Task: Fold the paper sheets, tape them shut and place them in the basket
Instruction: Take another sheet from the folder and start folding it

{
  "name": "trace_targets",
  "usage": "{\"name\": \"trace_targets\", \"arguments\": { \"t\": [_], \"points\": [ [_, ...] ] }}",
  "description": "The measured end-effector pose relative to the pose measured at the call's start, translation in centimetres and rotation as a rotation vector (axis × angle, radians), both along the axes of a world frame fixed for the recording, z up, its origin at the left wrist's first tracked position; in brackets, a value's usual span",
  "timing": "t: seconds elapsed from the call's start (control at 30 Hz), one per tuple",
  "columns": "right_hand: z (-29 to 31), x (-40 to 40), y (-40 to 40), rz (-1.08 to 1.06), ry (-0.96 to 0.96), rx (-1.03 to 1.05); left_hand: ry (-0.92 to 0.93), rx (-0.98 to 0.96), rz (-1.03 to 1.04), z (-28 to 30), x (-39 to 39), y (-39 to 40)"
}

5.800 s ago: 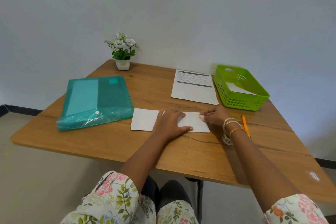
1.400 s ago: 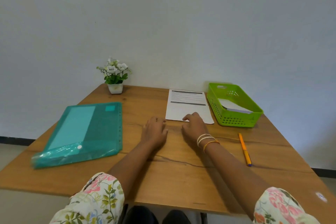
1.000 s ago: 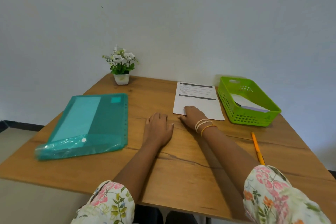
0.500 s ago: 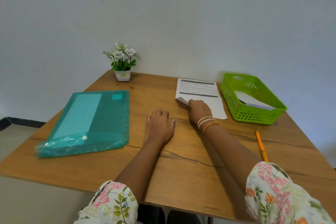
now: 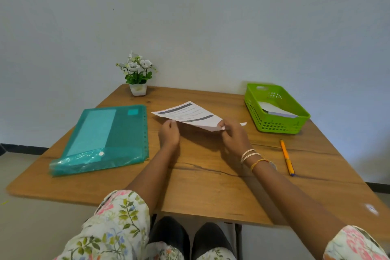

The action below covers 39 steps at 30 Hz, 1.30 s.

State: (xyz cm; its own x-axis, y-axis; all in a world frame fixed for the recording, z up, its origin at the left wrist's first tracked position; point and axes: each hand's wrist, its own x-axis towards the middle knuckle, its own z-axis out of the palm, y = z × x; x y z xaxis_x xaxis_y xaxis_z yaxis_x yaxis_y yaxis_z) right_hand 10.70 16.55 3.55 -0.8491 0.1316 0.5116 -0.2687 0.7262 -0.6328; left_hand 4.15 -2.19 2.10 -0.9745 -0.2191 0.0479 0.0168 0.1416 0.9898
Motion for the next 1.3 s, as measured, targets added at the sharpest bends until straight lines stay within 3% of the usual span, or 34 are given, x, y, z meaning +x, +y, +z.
{"name": "trace_targets", "arguments": {
  "t": [0.1, 0.17, 0.27, 0.37, 0.5, 0.67, 0.9, 1.03, 1.3],
  "points": [
    [0.4, 0.7, 1.7, 0.058, -0.110, -0.055, -0.194, 0.491, 0.012, 1.3, -0.1, -1.7],
    [1.1, 1.0, 2.8, 0.116, -0.207, -0.048, -0.283, 0.650, -0.026, 1.8, -0.1, -3.2],
    [2.3, 2.0, 4.4, 0.175, -0.289, -0.014, -0.393, 0.736, -0.123, 2.7, 0.3, -5.2],
    [3.3, 3.1, 5.1, 0.170, -0.335, 0.066, -0.418, 0.615, -0.203, 3.5, 0.9, -5.7],
    [3.0, 2.8, 5.3, 0.024, -0.400, 0.204, -0.423, 0.306, -0.018, 3.9, 1.6, -5.1],
    [1.9, 2.0, 3.1, -0.156, -0.446, 0.198, -0.365, 0.378, 0.119, 2.8, 3.6, -3.9],
    [-1.6, 3.6, -6.4, 0.058, -0.462, 0.231, -0.285, 0.374, 0.047, 0.4, 5.9, -3.7],
    [-3.3, 3.9, -8.7, 0.075, -0.329, 0.496, -0.286, 0.189, -0.067, 0.3, 6.0, -5.0],
    [-4.3, 3.8, -8.7, 0.027, -0.199, 0.425, 0.008, -0.102, 0.012, -1.8, 6.5, -5.8]
  ]
}}
